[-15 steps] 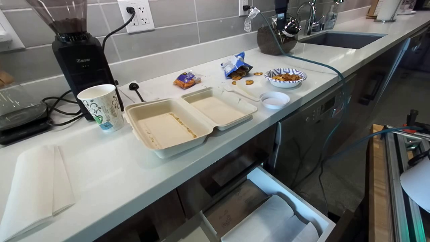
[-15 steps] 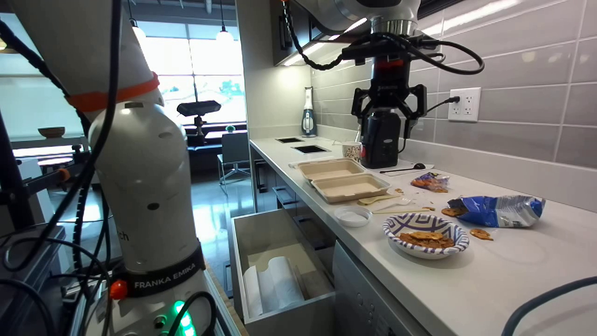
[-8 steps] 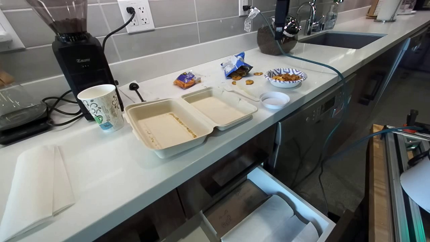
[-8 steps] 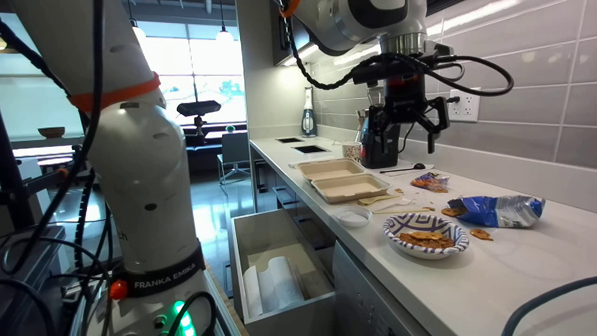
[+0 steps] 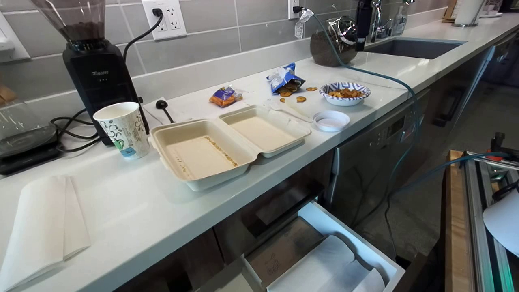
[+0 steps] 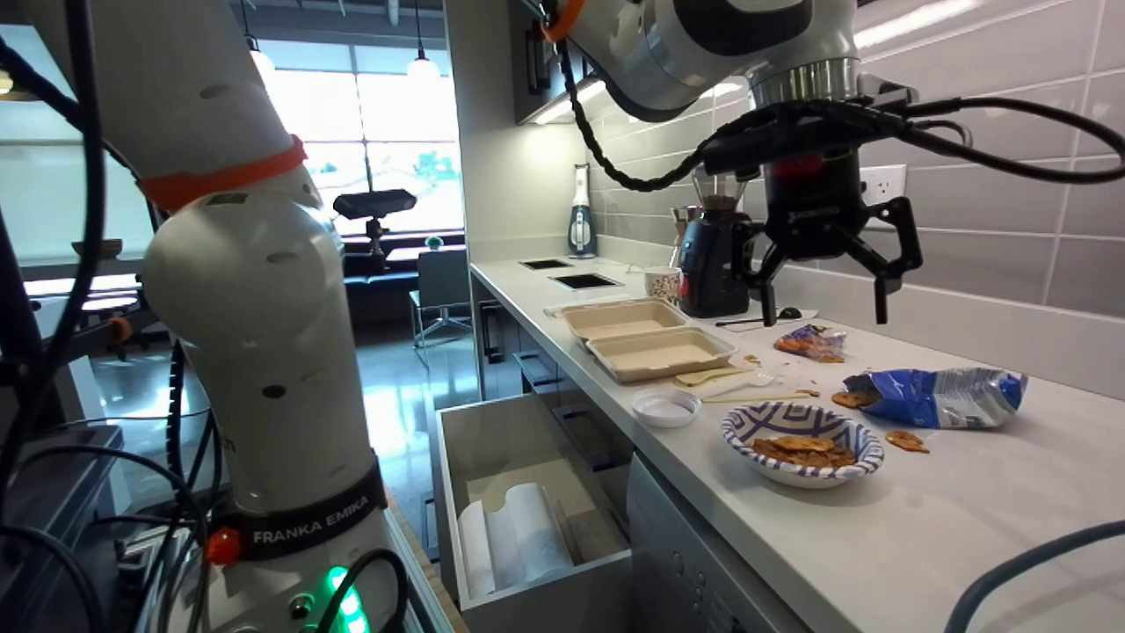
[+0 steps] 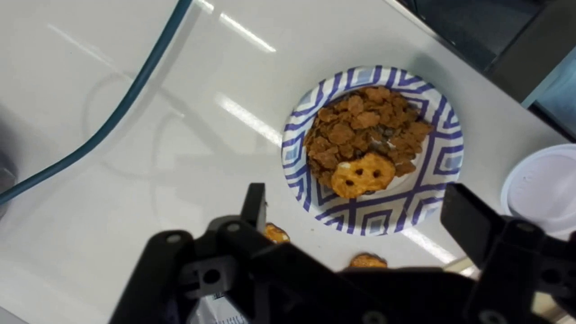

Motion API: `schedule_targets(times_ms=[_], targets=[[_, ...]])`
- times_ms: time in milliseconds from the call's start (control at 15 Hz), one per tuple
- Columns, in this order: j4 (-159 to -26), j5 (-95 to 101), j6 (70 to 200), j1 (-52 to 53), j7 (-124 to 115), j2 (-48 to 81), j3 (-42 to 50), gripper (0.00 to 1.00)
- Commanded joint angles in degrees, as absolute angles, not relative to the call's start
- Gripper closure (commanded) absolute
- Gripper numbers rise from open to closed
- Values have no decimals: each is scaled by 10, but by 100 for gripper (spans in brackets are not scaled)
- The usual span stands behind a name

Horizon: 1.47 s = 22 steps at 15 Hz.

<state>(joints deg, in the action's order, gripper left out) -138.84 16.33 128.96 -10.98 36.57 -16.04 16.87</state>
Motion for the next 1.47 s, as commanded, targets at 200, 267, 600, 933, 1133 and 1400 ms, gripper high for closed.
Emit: schedule_targets(times_ms=[200, 267, 600, 933, 1133, 1400], targets=[[-1457, 245, 1357, -120, 360, -166, 157, 0], [-1464, 246, 1361, -119, 360, -162, 157, 0], [-1460, 230, 1343, -116, 365, -159, 156, 0], [-1459, 223, 1339, -107, 380, -145, 153, 0], [-1468, 210, 1355, -92, 407, -126, 150, 0], [-1462, 203, 1366, -81, 432, -99, 142, 0]])
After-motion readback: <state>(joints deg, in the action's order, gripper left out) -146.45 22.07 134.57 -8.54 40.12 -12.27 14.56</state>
